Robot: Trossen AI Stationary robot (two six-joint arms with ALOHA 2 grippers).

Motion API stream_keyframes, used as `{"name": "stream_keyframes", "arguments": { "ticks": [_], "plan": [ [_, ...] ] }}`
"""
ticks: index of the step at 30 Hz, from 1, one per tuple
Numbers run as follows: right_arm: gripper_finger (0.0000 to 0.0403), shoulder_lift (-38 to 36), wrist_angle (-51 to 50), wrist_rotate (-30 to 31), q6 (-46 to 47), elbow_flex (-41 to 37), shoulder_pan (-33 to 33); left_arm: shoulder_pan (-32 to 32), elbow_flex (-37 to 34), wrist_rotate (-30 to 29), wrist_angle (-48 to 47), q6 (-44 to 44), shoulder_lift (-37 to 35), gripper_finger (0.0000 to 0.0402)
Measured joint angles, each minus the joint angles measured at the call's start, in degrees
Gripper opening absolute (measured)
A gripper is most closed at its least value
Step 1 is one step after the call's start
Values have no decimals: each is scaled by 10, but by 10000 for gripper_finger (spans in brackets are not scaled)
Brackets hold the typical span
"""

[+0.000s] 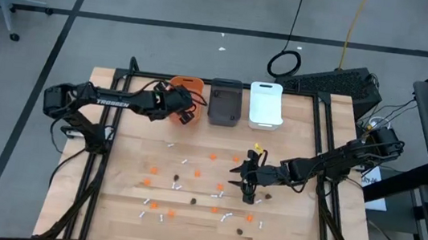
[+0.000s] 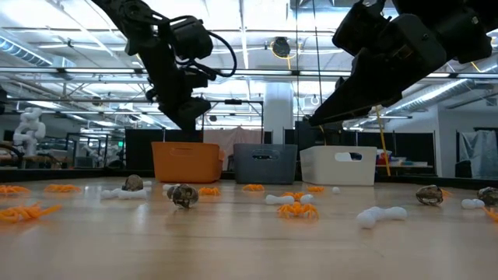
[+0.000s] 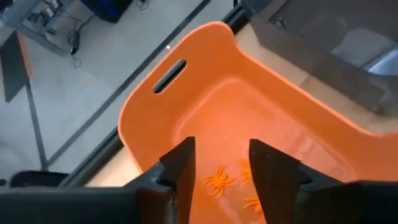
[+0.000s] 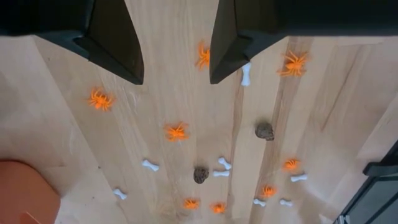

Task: Sort Halloween decoration
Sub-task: Put the orange spider toy into the orange bin

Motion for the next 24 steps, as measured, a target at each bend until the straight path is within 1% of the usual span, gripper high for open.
{"name": "stream_keyframes", "arguments": {
  "ticks": [2, 4, 7, 10, 15, 17, 24],
  "plan": [
    [169, 0, -1, 0, 0, 0, 0, -11, 6, 4, -32, -37, -7, 158],
    [169, 0, -4, 0, 0, 0, 0, -37, 11, -9, -85, -108, -23, 159],
    [169, 0, -12, 0, -3, 0, 5, -103, 11, -53, -155, -173, -51, 160],
    [169, 0, -12, -1, -27, 0, 8, -182, 11, -92, -186, -204, -76, 160],
    [169, 0, -2, 0, -51, 0, 8, -299, 11, -98, -190, -240, -84, 160],
    [169, 0, 0, -1, -51, 0, 8, -340, 11, -98, -188, -268, -83, 160],
    [169, 0, 1, -1, -45, 0, 9, -462, 11, -97, -188, -350, -65, 160]
  ]
}}
